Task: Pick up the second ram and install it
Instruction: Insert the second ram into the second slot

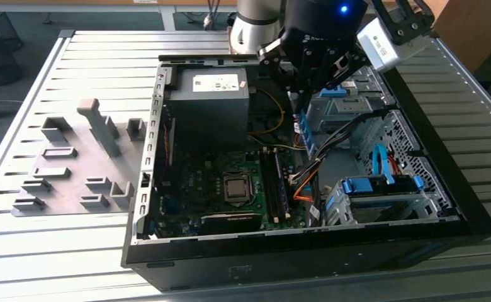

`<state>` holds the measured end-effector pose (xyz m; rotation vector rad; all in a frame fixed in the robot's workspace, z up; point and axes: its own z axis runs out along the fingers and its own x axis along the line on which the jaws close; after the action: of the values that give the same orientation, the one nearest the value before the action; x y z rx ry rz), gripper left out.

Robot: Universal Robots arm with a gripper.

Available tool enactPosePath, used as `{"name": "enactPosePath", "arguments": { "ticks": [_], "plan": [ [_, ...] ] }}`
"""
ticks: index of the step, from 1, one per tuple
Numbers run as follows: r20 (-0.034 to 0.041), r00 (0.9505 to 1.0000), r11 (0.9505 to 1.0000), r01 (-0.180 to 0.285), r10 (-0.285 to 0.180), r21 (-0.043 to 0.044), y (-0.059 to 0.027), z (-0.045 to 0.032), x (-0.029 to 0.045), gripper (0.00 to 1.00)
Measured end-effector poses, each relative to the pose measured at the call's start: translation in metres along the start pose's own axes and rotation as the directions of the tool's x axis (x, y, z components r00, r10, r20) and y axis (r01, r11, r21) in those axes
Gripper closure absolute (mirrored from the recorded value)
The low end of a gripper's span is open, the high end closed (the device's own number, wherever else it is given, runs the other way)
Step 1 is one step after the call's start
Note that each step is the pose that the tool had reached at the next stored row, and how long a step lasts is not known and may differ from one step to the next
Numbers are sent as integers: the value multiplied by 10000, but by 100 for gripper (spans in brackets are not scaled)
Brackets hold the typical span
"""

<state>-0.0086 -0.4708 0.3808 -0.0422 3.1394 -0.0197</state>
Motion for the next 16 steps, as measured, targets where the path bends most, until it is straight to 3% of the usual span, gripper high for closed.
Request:
{"name": "enactPosePath", "arguments": {
  "ticks": [11, 16],
  "plan": [
    [-5, 9999, 9999, 123, -123, -2, -27, 119, 28, 86],
    [-5, 9999, 9999, 127, -127, -4, -28, 139, 28, 86]
  ]
}}
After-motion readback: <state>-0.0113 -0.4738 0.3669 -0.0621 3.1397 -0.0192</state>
